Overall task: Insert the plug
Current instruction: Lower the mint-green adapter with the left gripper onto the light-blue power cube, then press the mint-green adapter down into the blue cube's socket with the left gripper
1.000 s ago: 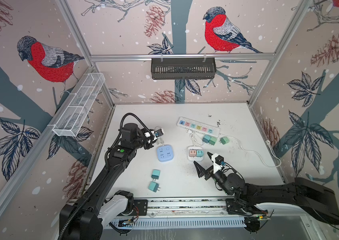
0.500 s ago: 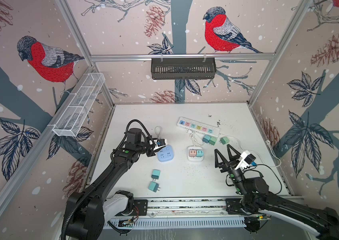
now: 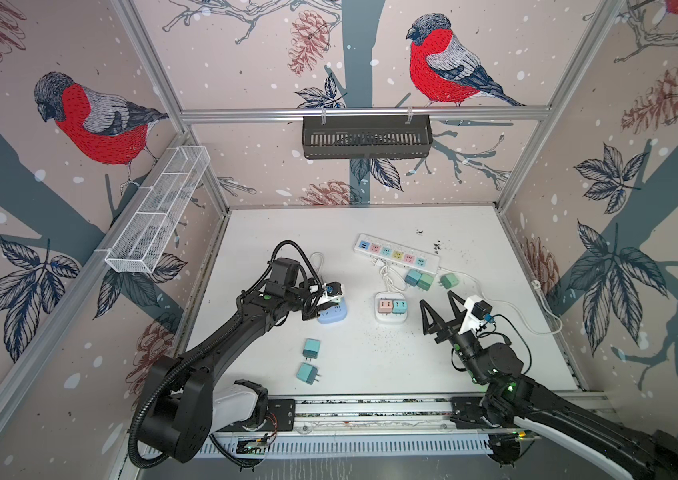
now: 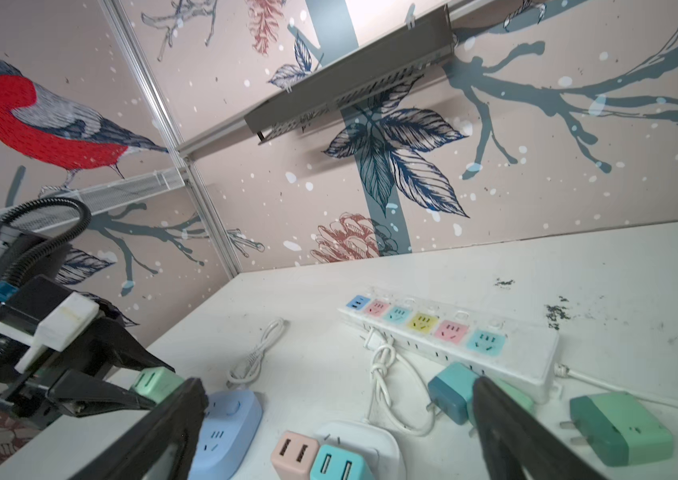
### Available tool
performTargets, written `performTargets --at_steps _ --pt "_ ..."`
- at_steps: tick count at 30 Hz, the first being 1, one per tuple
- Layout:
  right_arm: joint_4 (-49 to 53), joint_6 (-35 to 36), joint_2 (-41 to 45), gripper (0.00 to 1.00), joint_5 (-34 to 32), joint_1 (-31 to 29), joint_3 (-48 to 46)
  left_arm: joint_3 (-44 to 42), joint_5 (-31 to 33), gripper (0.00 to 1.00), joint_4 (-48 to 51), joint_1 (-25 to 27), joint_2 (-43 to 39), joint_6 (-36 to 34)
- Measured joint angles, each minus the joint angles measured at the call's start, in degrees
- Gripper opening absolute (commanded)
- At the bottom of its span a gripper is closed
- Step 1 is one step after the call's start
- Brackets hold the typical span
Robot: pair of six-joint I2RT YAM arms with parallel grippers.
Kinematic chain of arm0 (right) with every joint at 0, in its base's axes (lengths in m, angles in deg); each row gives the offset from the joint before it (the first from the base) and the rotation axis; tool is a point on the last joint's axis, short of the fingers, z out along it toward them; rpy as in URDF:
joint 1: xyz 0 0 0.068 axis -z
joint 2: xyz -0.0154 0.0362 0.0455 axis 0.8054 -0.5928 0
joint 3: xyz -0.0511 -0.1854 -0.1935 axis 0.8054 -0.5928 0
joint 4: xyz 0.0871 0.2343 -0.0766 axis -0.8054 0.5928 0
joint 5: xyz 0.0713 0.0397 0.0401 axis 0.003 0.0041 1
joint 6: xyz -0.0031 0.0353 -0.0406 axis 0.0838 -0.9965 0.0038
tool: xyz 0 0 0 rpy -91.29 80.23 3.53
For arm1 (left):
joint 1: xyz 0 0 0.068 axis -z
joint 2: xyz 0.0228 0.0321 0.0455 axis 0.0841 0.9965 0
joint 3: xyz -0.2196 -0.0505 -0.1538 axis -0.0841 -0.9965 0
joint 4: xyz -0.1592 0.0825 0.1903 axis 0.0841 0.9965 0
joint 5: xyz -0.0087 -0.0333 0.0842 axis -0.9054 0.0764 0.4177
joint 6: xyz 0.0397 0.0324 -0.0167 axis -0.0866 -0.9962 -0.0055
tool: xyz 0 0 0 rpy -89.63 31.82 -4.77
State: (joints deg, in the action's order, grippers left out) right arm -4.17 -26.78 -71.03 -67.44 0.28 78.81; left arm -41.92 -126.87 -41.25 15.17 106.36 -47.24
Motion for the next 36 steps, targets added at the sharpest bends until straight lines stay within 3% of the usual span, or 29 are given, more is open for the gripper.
performTargets --at_steps 11,36 --pt "-3.0 -1.4 -13.7 1.0 0.2 0.7 0.0 2.1 1.8 0.0 1.0 0.6 4.7 1.9" --pt "-3.7 -2.5 -15.1 1.0 -0.6 1.0 0.0 5.8 2.7 0.0 3.9 1.4 11.8 1.4"
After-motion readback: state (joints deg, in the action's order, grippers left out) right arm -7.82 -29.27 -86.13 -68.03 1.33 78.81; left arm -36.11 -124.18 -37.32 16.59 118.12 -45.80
